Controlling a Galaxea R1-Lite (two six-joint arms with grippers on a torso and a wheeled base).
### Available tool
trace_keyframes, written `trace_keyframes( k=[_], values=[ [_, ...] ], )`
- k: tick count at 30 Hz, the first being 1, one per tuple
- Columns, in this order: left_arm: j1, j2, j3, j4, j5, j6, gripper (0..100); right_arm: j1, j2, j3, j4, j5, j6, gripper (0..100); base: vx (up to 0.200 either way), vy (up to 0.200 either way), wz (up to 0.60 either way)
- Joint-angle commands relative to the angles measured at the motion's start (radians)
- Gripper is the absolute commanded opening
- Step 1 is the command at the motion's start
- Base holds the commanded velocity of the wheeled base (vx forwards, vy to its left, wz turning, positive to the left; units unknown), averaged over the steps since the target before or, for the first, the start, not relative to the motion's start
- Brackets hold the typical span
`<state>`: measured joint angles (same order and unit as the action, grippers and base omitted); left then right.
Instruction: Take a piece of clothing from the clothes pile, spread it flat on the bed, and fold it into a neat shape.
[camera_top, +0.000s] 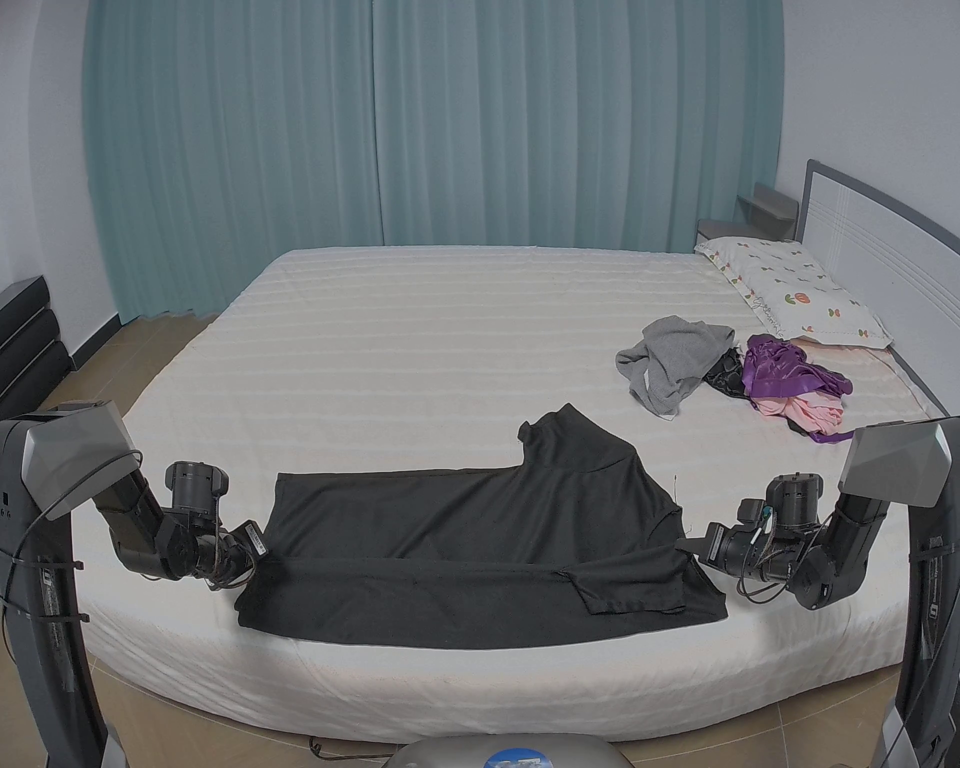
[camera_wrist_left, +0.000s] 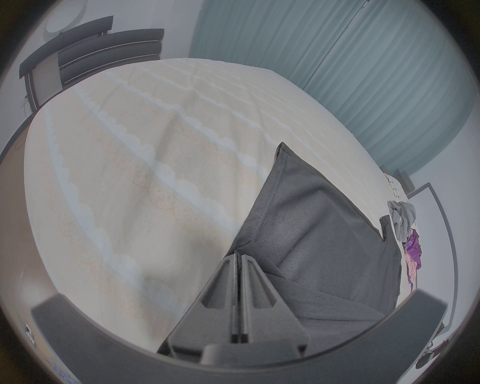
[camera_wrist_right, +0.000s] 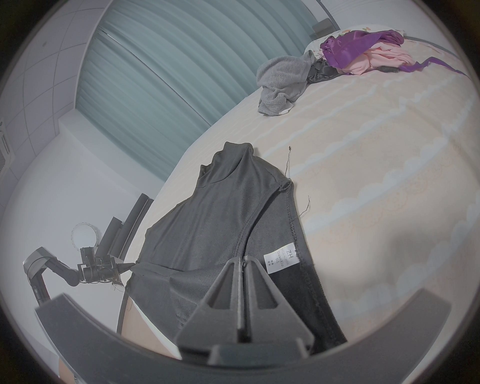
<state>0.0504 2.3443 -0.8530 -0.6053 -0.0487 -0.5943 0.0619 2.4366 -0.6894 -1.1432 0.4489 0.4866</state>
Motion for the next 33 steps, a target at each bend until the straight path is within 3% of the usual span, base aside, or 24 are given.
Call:
trace_keyframes(
  k=[1, 2, 3, 4, 5, 12, 17, 19, 20, 21, 22, 23, 24, 27, 33],
  values=[
    [0.000, 0.001, 0.002, 0.001, 0.001, -0.001, 0, 0.004, 0.002, -0.004, 0.000, 0.001, 0.000, 0, 0.000, 0.000, 0.00],
    [-0.001, 0.001, 0.002, 0.001, 0.001, -0.001, 0, 0.003, 0.004, -0.004, 0.000, -0.001, 0.000, 0, 0.000, 0.000, 0.00],
    [-0.001, 0.001, 0.002, 0.001, 0.001, -0.001, 100, 0.003, 0.004, -0.004, 0.000, -0.001, 0.000, 0, 0.000, 0.000, 0.00],
    [-0.001, 0.001, 0.002, -0.001, 0.000, -0.001, 100, 0.003, 0.002, -0.004, 0.000, -0.001, 0.000, 0, 0.000, 0.000, 0.00],
    [0.000, 0.001, 0.002, -0.002, 0.001, -0.002, 100, 0.004, 0.002, -0.002, 0.000, -0.001, 0.000, 100, 0.000, 0.000, 0.00],
    [-0.001, -0.010, 0.015, -0.002, 0.001, -0.019, 100, -0.007, -0.018, 0.011, -0.016, 0.001, 0.010, 100, 0.000, 0.000, 0.00],
    [0.002, -0.072, 0.052, -0.005, -0.013, -0.110, 100, -0.017, -0.116, 0.068, -0.021, -0.004, 0.049, 100, 0.000, 0.000, 0.00],
    [0.005, -0.106, 0.071, -0.007, -0.016, -0.127, 100, -0.017, -0.149, 0.096, -0.027, -0.038, 0.067, 100, 0.000, 0.000, 0.00],
    [0.005, -0.143, 0.097, -0.007, -0.014, -0.130, 100, -0.010, -0.182, 0.125, -0.038, -0.102, 0.096, 100, 0.000, 0.000, 0.00],
    [0.005, -0.145, 0.100, -0.007, -0.013, -0.130, 100, -0.010, -0.186, 0.126, -0.038, -0.107, 0.099, 100, 0.000, 0.000, 0.00],
    [0.000, -0.178, 0.138, -0.016, -0.003, -0.130, 100, 0.003, -0.231, 0.166, -0.047, -0.162, 0.153, 100, 0.000, 0.000, 0.00],
    [0.000, -0.178, 0.138, -0.016, -0.003, -0.130, 100, 0.003, -0.231, 0.166, -0.047, -0.162, 0.153, 100, 0.000, 0.000, 0.00],
    [-0.001, -0.215, 0.178, -0.042, -0.006, -0.136, 100, 0.030, -0.278, 0.211, -0.061, -0.190, 0.213, 100, 0.000, 0.000, 0.00],
    [-0.004, -0.252, 0.227, -0.100, -0.016, -0.210, 100, 0.045, -0.332, 0.261, -0.096, -0.194, 0.308, 100, 0.000, 0.000, 0.00],
    [-0.009, -0.233, 0.285, -0.215, -0.069, -0.245, 100, 0.024, -0.252, 0.266, -0.150, -0.196, 0.329, 100, 0.167, 0.000, 0.00]
  ],
)
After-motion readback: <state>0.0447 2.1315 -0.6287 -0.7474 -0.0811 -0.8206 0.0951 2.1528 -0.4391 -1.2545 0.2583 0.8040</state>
